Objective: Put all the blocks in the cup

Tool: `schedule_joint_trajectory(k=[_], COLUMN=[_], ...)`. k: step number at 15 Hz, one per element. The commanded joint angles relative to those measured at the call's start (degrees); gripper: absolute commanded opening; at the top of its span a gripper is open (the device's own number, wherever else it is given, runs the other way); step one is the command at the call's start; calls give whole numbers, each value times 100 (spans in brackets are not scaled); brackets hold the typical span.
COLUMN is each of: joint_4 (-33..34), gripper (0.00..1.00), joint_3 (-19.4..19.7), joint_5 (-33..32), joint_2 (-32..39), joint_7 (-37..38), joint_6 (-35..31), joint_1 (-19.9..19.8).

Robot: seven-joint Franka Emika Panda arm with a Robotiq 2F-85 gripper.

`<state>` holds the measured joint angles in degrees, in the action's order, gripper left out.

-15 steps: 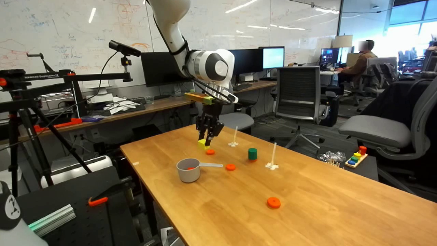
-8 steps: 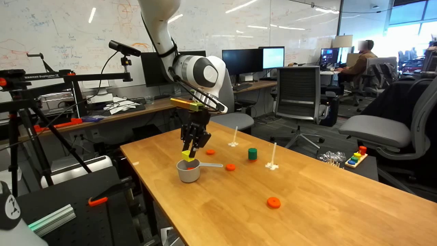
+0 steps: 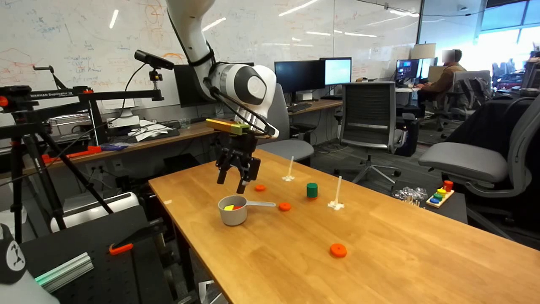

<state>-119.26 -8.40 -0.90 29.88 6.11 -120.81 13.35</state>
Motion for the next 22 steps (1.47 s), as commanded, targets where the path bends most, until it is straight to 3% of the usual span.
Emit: schedule_joint_trajectory(k=[1, 6, 19, 20, 22], joint_4=[85, 1068, 4921, 4084, 4193], gripper=[100, 100, 100, 100, 100], joint_3=[117, 347, 664, 561, 567], joint_5=[-188, -242, -257, -221, -219], joint_2=[19, 529, 2592, 2086, 2228], joint_7=[-69, -15, 453, 228, 238], joint_6=[-59, 67, 846, 470, 477], joint_1=[-34, -134, -45, -136, -134])
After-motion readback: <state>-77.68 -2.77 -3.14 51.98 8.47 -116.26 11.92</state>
